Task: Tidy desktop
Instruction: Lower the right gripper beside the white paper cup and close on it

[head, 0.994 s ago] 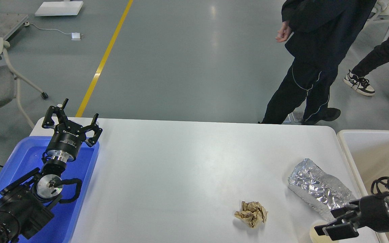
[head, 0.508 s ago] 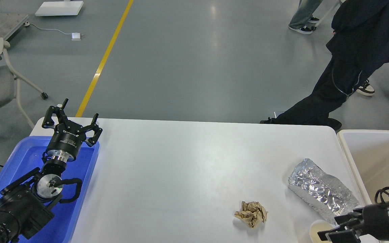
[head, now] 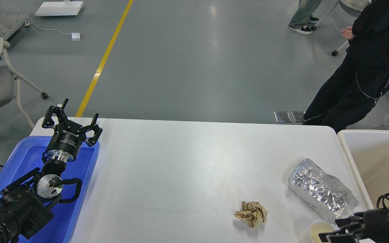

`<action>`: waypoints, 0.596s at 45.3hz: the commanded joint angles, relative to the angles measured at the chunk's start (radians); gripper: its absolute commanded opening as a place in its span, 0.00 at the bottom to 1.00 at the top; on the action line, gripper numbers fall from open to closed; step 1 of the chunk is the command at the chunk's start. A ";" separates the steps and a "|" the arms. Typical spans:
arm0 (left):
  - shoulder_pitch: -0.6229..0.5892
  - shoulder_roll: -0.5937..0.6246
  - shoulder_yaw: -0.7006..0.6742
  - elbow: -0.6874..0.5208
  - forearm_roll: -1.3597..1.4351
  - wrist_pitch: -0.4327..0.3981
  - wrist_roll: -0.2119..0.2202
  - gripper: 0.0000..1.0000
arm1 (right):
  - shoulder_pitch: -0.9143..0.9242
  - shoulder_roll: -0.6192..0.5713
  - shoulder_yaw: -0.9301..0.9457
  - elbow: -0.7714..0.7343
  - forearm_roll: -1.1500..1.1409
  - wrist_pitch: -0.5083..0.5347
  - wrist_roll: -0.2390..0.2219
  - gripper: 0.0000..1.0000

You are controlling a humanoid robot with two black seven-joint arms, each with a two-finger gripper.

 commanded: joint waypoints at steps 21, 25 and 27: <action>0.000 0.000 0.000 0.000 0.000 -0.001 0.000 1.00 | -0.038 0.021 -0.012 -0.029 -0.003 -0.055 0.002 0.00; 0.000 0.000 0.000 0.000 0.000 -0.001 0.000 1.00 | -0.037 0.018 -0.007 -0.027 0.000 -0.055 0.028 0.00; 0.000 0.000 0.000 0.000 0.000 0.001 0.000 1.00 | -0.037 0.017 0.002 -0.026 0.002 -0.055 0.043 0.00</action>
